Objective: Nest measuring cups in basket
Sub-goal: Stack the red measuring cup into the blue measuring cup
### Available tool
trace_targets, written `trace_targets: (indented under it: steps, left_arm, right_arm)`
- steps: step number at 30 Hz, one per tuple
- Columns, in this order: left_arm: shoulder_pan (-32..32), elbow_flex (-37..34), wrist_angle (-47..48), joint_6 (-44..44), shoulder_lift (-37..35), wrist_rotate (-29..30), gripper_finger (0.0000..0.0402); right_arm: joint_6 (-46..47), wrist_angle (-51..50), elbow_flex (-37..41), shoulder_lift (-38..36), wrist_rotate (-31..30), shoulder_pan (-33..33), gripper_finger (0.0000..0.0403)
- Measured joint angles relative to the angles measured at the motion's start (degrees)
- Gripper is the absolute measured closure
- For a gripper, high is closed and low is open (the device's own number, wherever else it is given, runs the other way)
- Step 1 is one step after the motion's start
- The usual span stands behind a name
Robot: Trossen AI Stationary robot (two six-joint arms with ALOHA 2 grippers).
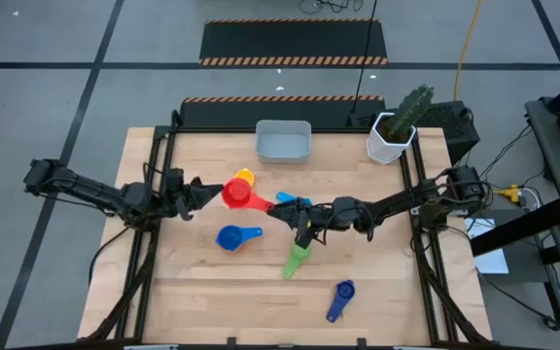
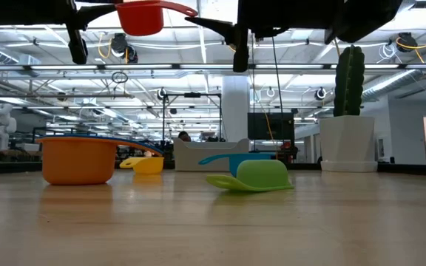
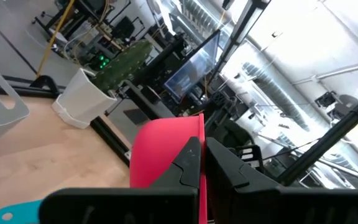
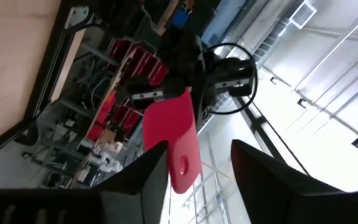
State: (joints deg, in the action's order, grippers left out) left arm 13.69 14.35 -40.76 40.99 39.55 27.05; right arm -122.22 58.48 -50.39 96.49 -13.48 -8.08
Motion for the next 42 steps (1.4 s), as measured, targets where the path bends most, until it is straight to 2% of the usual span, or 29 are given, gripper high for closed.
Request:
trace_targets:
  steps: [12, 14, 17, 21, 25, 29, 35, 42]
  left_arm:
    - [-0.02, 0.00, 0.11, 0.89, 0.59, 0.70, 0.0392]
    - [-0.02, 0.00, 0.38, 1.23, 0.61, 0.47, 0.0384]
    - [0.18, 0.00, 0.75, -2.15, 0.63, -0.29, 0.0351]
    - [1.04, 0.00, 0.39, -6.50, 0.59, -0.19, 0.0282]
    - [1.41, 0.00, 0.33, -14.93, -0.71, -0.39, 0.0211]
    - [1.25, 0.02, 0.11, -21.69, -3.87, 0.20, 0.0162]
    - [0.17, 0.04, 1.87, -28.41, -9.93, 0.47, 0.0141]
    - [-2.36, 0.07, 9.40, -30.03, -14.30, 0.51, 0.0167]
  right_arm:
    - [0.31, -1.10, 0.00, 0.00, 0.13, 0.96, 0.0382]
    - [2.09, -1.03, 0.00, -0.02, 0.05, 0.94, 0.0396]
    - [6.71, -0.63, -0.02, -0.04, 0.06, 0.83, 0.0395]
    - [12.75, 0.64, -0.02, -0.04, -1.10, 0.53, 0.0401]
    - [19.22, 0.67, -0.02, -0.04, -1.46, 0.46, 0.0402]
    - [26.28, -0.98, 0.12, 0.04, -2.01, 0.53, 0.0403]
    - [36.08, -2.96, 0.04, -0.07, -1.26, 0.53, 0.0403]
    - [50.94, -3.69, 0.04, -0.07, 6.07, 0.57, 0.0403]
